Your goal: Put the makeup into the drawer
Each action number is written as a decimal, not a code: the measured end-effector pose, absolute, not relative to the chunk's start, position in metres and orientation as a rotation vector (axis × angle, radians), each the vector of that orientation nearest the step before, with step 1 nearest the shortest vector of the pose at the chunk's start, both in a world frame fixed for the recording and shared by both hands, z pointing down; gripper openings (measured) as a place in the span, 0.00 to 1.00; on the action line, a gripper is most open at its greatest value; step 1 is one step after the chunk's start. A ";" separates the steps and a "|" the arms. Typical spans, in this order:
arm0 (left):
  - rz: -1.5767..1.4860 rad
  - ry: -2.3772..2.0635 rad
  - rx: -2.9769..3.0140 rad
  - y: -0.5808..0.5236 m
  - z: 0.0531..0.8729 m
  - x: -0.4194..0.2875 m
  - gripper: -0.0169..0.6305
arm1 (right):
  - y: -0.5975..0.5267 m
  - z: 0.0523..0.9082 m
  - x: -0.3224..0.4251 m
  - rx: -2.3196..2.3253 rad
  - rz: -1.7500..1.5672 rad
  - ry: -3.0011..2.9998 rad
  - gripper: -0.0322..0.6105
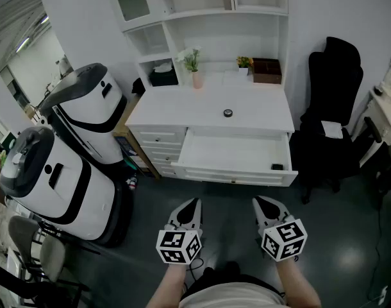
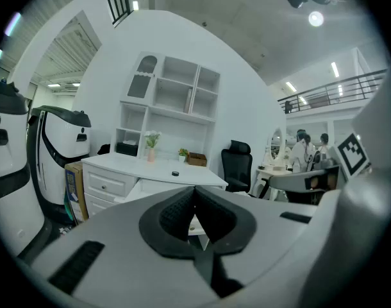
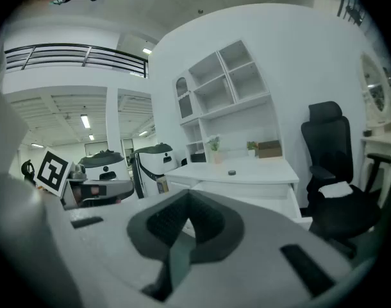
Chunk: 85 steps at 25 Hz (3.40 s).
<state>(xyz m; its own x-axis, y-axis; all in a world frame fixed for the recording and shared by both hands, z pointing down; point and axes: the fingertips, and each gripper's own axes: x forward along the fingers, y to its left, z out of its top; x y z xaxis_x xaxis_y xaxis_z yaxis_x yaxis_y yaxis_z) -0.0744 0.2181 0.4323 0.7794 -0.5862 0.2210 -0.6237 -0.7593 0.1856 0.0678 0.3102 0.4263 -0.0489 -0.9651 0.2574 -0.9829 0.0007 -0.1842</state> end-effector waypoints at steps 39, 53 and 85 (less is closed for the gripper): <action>0.202 -1.078 2.665 0.073 0.441 -0.064 0.03 | 0.173 0.442 0.129 2.163 0.568 -2.199 0.33; 0.263 -0.915 2.717 -0.062 0.450 -0.018 0.03 | 0.033 0.448 0.165 2.262 0.607 -2.063 0.34; 0.327 -0.848 2.713 -0.148 0.469 0.046 0.03 | -0.067 0.484 0.232 2.221 0.604 -1.926 0.34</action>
